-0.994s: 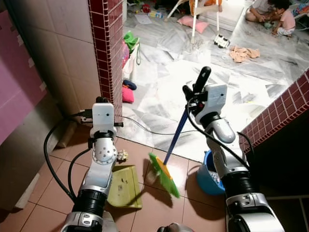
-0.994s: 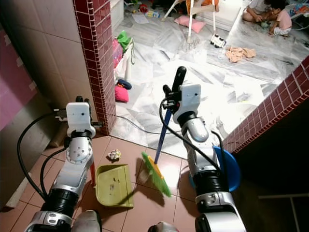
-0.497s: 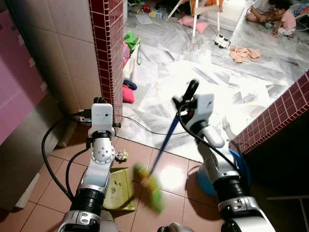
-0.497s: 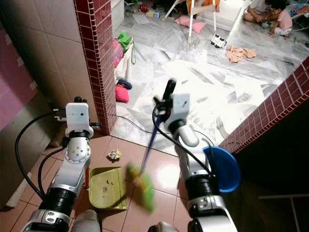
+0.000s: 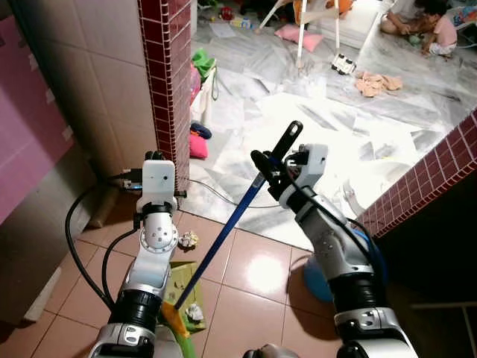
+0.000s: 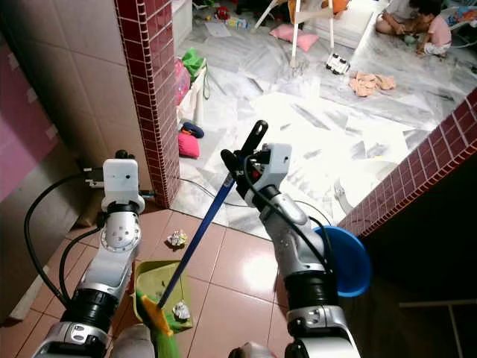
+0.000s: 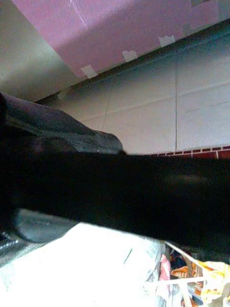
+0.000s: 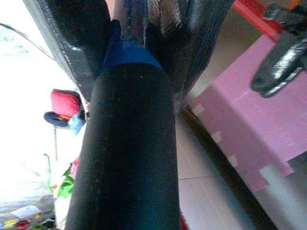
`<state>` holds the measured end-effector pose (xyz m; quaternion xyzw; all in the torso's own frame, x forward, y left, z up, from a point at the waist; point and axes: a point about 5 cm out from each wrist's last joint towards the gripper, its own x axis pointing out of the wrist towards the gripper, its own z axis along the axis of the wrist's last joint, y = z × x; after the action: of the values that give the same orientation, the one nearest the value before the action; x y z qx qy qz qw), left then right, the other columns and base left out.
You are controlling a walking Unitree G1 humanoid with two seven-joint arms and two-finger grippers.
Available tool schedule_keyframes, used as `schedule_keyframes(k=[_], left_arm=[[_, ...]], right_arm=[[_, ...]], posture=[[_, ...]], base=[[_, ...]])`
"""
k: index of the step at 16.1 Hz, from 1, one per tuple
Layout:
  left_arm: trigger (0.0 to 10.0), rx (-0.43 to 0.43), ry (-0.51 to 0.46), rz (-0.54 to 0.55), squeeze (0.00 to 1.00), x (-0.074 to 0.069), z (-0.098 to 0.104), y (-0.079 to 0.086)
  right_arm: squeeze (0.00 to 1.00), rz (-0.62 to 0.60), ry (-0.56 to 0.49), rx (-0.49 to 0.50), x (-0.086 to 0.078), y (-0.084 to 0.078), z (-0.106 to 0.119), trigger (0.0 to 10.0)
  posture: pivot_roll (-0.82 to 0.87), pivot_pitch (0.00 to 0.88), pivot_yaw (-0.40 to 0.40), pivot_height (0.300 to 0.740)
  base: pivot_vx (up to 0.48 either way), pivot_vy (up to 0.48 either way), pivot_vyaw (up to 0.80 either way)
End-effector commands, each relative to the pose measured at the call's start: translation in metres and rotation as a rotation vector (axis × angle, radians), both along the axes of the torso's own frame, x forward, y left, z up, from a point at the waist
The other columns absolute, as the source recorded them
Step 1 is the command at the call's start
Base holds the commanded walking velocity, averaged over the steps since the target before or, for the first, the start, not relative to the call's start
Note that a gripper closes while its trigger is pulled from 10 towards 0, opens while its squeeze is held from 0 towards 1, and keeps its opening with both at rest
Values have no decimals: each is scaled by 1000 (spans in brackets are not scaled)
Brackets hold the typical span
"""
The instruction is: Sweep floor
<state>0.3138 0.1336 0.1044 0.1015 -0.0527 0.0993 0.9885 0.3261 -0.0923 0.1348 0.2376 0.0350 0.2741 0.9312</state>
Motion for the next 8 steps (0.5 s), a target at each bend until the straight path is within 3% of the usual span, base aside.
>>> schedule_keyframes(k=[1,5,8], left_arm=[[10000,-18,-25,-19,0,4,7,-8],[10000,-49,-31,-2,0,5,8,-2],[10000,-49,-31,9,0,4,8,1]], right_arm=[[0,23,-32,56,-1,-1,11,10000],[0,-68,-202,-144,7,-12,25,10000],[0,-131,-184,-64,20,-20,41,10000]], posture=[[-22,93,-115,740],[-26,93,-119,740],[-26,94,-122,740]], base=[[0,0,0],[0,0,0],[0,0,0]])
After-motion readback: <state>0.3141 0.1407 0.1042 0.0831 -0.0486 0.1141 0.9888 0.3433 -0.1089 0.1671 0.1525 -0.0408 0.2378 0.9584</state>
